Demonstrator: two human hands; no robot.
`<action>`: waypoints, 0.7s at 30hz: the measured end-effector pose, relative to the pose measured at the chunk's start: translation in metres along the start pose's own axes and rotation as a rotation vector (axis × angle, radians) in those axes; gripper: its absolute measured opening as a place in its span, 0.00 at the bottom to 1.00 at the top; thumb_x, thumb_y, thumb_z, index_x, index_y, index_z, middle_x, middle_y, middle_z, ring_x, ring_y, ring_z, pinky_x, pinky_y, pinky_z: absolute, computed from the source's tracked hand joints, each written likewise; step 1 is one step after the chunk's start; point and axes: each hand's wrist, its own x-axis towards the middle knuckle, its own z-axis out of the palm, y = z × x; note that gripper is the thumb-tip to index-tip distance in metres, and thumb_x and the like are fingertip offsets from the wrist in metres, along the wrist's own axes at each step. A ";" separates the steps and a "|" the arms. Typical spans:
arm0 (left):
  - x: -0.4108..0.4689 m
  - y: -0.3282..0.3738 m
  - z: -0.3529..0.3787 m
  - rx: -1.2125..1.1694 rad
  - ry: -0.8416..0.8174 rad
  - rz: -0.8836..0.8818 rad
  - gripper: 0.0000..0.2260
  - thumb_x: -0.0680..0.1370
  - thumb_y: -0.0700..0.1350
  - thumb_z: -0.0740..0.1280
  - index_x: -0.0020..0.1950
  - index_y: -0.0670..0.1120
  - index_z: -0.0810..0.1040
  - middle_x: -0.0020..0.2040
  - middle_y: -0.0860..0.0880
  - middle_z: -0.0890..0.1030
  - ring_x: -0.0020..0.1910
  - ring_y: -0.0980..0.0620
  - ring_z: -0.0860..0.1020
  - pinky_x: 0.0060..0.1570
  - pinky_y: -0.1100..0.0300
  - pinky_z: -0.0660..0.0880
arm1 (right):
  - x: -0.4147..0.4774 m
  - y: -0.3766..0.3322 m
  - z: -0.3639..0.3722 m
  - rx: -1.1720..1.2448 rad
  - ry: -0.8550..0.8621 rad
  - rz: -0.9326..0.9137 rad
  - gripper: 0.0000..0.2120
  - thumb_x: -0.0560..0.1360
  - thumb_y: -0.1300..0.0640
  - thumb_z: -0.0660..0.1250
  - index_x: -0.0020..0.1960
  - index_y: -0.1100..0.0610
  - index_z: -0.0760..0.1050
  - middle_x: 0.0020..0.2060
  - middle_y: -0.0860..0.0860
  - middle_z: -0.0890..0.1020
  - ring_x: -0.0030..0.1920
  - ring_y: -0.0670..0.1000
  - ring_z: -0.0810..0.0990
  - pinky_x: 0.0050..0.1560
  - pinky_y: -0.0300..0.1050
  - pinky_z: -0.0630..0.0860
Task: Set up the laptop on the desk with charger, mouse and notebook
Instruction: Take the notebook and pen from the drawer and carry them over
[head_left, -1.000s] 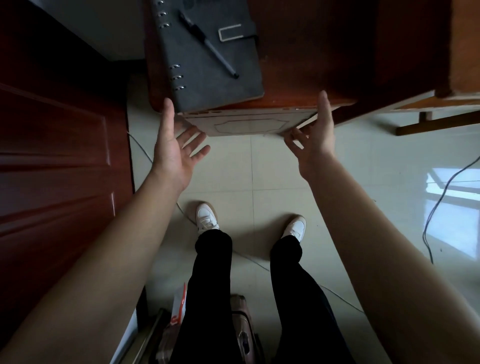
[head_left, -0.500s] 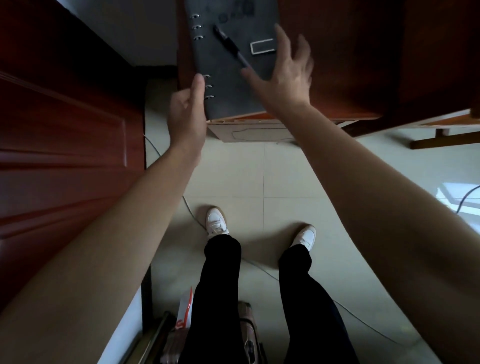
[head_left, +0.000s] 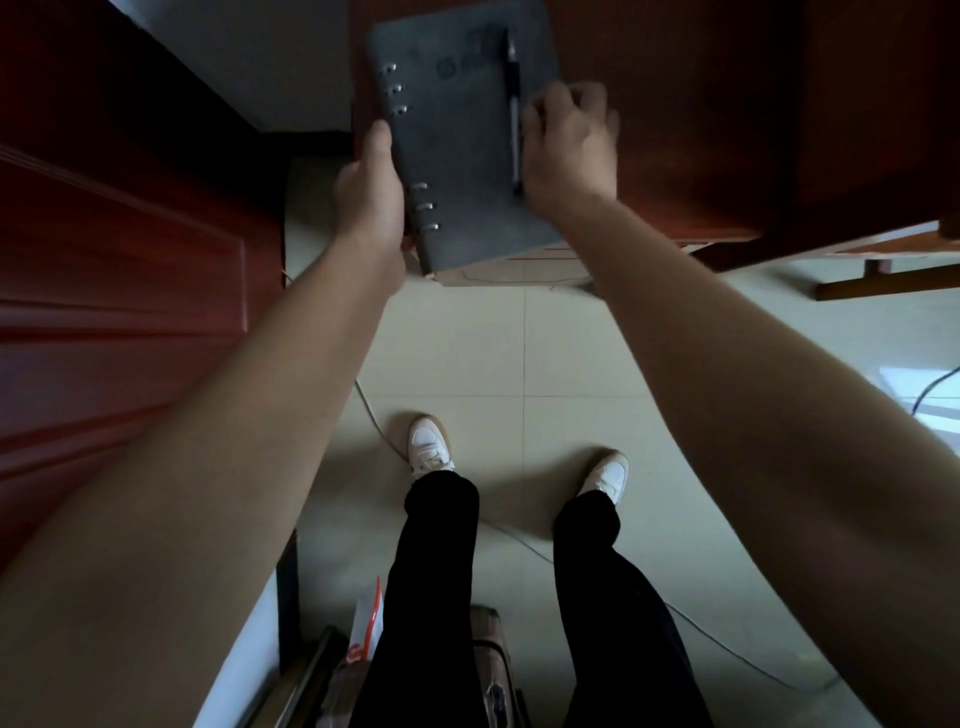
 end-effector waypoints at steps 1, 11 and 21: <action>-0.005 -0.006 0.000 0.006 0.016 -0.004 0.17 0.81 0.58 0.63 0.50 0.46 0.81 0.48 0.49 0.86 0.45 0.49 0.85 0.47 0.53 0.82 | -0.010 0.002 0.005 0.013 0.024 -0.010 0.18 0.83 0.46 0.58 0.62 0.57 0.76 0.69 0.57 0.71 0.64 0.62 0.71 0.62 0.54 0.70; -0.028 -0.059 -0.011 -0.134 -0.009 -0.233 0.15 0.80 0.59 0.61 0.58 0.51 0.80 0.50 0.53 0.86 0.49 0.51 0.84 0.49 0.52 0.81 | -0.047 0.002 0.022 -0.180 0.043 0.001 0.22 0.80 0.41 0.60 0.63 0.57 0.74 0.70 0.54 0.68 0.66 0.59 0.69 0.64 0.57 0.69; -0.039 -0.056 -0.021 -0.095 0.025 -0.053 0.03 0.83 0.48 0.62 0.54 0.51 0.75 0.46 0.51 0.82 0.42 0.49 0.82 0.43 0.49 0.81 | -0.057 0.012 -0.023 0.271 -0.166 0.112 0.16 0.78 0.49 0.57 0.35 0.56 0.68 0.36 0.53 0.75 0.43 0.57 0.74 0.39 0.45 0.61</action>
